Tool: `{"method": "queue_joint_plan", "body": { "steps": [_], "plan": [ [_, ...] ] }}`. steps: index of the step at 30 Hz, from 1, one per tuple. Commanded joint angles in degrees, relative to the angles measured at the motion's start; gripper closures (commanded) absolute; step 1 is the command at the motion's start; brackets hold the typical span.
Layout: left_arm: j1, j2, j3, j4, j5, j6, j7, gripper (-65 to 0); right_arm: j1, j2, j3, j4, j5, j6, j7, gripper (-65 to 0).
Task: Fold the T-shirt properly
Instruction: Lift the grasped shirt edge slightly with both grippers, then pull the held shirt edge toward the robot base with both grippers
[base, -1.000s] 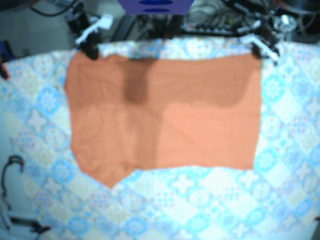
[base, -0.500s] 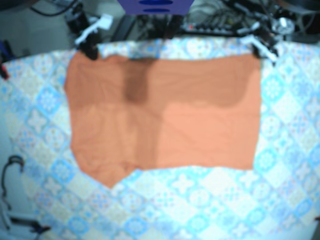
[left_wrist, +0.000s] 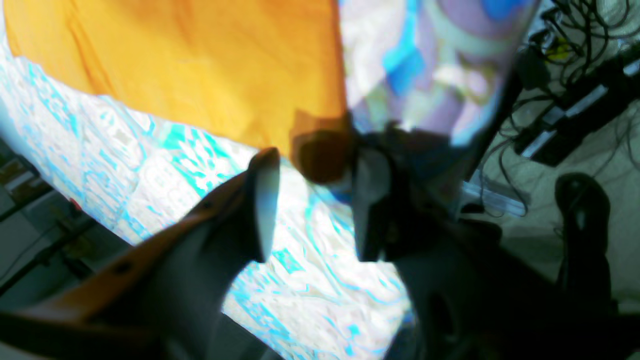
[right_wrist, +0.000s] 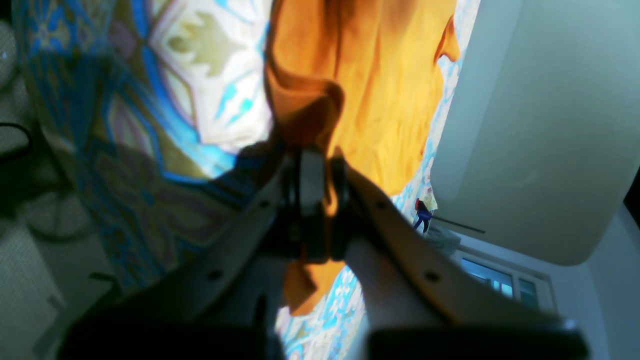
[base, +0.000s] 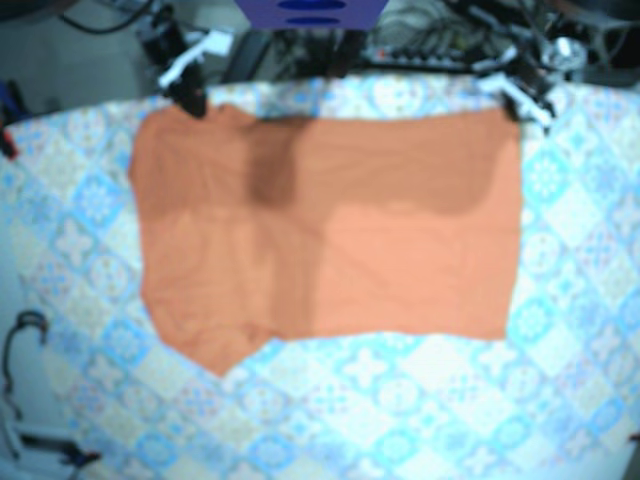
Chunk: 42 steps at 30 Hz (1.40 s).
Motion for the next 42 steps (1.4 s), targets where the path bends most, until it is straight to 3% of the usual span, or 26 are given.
{"method": "queue_joint_plan", "body": {
  "steps": [1,8,17,42],
  "plan": [
    [-0.8,-1.0,0.8,0.2,0.0,0.8,-0.4,-26.8,-0.4,0.3,0.2,0.7,0.7,-1.1,0.3,0.0],
    [-5.5,-1.0,5.1,-1.9,0.0,0.8,-0.1,-28.3,-0.4,0.3,0.4,0.7,0.7,-1.1,0.3,0.0],
    [-8.6,-1.0,5.1,-1.5,0.0,0.8,0.0,-28.2,-0.4,0.3,0.3,0.6,0.7,-1.1,0.3,0.0],
    [-8.4,-1.2,5.0,3.8,0.0,0.7,0.1,-28.1,-0.4,0.3,0.3,0.6,0.7,-1.1,0.3,0.0]
  ]
}}
